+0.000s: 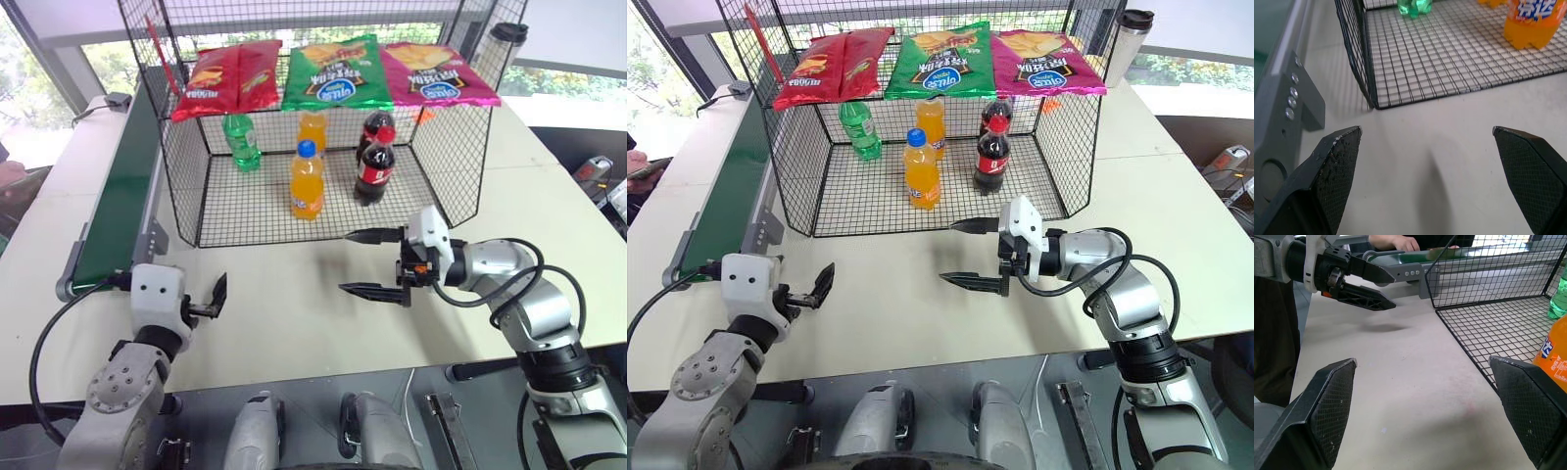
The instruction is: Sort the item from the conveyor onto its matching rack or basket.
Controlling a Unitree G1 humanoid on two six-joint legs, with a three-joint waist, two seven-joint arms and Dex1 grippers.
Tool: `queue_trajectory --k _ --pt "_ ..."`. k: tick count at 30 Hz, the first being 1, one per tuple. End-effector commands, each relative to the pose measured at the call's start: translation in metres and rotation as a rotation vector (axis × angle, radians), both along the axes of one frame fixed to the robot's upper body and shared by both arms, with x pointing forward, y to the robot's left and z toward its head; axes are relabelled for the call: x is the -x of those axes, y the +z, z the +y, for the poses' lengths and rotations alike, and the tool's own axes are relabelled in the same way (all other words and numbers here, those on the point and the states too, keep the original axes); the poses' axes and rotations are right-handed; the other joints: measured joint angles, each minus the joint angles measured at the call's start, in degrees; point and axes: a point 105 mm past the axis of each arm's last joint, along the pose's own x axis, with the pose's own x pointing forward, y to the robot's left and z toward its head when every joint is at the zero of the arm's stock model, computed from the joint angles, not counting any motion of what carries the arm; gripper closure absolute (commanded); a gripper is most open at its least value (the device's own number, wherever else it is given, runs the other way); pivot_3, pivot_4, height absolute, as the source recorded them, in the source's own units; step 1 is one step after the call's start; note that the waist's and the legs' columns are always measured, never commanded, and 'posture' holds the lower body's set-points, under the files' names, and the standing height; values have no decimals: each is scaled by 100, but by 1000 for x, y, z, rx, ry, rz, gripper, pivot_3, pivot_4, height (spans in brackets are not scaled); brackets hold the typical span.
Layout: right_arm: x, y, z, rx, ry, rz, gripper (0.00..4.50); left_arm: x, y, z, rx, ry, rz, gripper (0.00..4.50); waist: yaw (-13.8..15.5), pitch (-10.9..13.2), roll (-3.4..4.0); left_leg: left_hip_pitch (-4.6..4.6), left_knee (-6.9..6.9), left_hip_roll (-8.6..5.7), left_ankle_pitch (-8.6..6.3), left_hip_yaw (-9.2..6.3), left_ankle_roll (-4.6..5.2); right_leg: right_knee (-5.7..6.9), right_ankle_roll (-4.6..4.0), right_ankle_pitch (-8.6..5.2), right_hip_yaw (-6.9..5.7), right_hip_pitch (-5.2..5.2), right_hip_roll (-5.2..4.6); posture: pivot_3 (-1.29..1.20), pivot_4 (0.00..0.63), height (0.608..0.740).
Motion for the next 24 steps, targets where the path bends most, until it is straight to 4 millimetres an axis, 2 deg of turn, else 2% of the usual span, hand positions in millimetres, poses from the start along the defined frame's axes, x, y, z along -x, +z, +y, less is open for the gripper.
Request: queue_trajectory --k 1,24 --pt "0 5 -1 -14 6 -30 0 2 8 -1 -10 -3 -48 26 0 0 0 0 0 0 0 0 0 0 0 0 0 0 0 0 150 740" --pt "-2 3 -5 8 -21 -27 0 0 8 -3 -30 -19 -39 26 2 0 0 0 2 0 0 1 0 2 4 3 0 1 0 0 150 740"
